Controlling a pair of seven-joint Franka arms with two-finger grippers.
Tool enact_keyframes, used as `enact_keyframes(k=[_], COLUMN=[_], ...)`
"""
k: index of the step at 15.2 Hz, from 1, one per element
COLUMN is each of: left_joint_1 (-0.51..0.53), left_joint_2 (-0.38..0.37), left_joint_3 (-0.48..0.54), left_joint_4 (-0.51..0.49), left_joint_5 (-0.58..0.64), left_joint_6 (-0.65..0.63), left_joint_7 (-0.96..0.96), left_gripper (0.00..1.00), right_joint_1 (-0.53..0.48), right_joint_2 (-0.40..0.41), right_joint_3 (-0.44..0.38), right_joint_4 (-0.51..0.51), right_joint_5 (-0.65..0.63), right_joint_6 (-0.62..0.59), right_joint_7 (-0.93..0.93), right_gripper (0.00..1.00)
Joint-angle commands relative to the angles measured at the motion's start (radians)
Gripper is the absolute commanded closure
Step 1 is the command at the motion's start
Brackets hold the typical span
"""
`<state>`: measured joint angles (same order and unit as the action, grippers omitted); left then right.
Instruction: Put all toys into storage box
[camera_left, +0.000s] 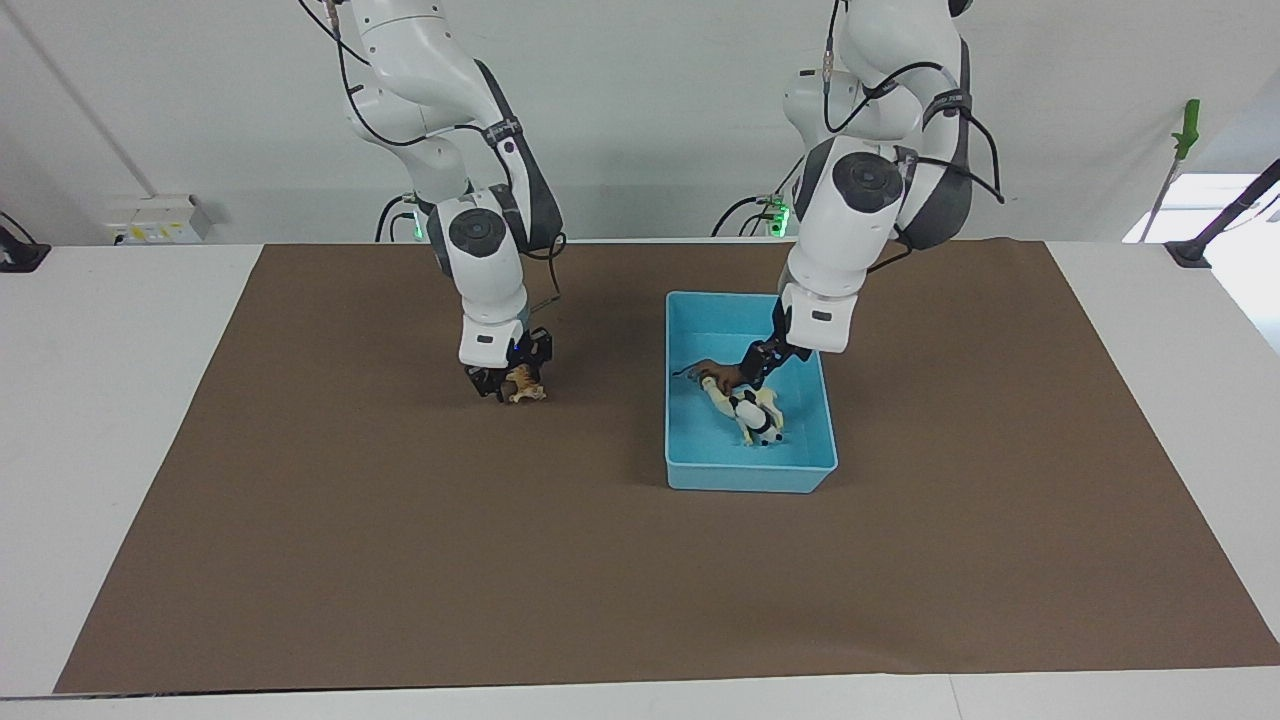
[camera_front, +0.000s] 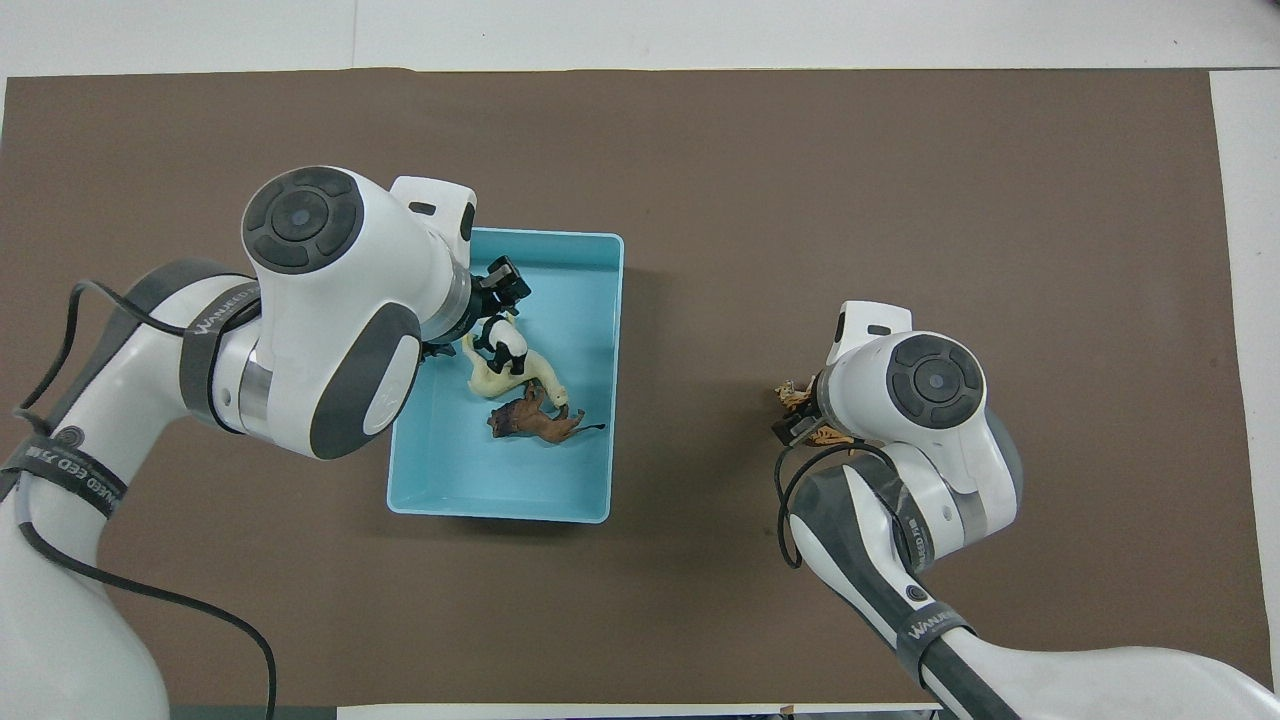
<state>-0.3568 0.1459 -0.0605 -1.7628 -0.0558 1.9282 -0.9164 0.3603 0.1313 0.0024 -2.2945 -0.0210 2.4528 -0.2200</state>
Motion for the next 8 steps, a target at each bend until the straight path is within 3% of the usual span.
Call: enact_keyframes(k=[1,2,4,8], left_joint_1=[0.073,0.103,0.169,0.275], left_joint_2=[-0.077,-0.106,-0.149,-0.19], left_joint_3=[0.004,0.004,0.007,0.01], left_joint_4=[0.029,0.029,0.034,0.071], left_joint_5=[0.002,0.001,0.002,0.005], left_joint_6=[-0.097,-0.116,-0.19,-0.363], left_joint_7=[0.042,0.085,0.205,0.552], left_gripper=[0.0,0.0,0.0,0.0], right_joint_1=[-0.014,-0.014,-0.023,-0.05], right_joint_2=[-0.025,-0.024,-0.022,-0.019], right_joint_3=[0.007,0.005,0.005,0.005], right_joint_4=[-0.031,-0.025,0.006,0.188], right_joint_5=[-0.007,-0.007,-0.007,-0.004], right_joint_6=[0.018,0.015,0.0,-0.225], right_joint_7=[0.005,0.005,0.004,0.033], right_gripper=[0.84,1.0,1.0,1.0])
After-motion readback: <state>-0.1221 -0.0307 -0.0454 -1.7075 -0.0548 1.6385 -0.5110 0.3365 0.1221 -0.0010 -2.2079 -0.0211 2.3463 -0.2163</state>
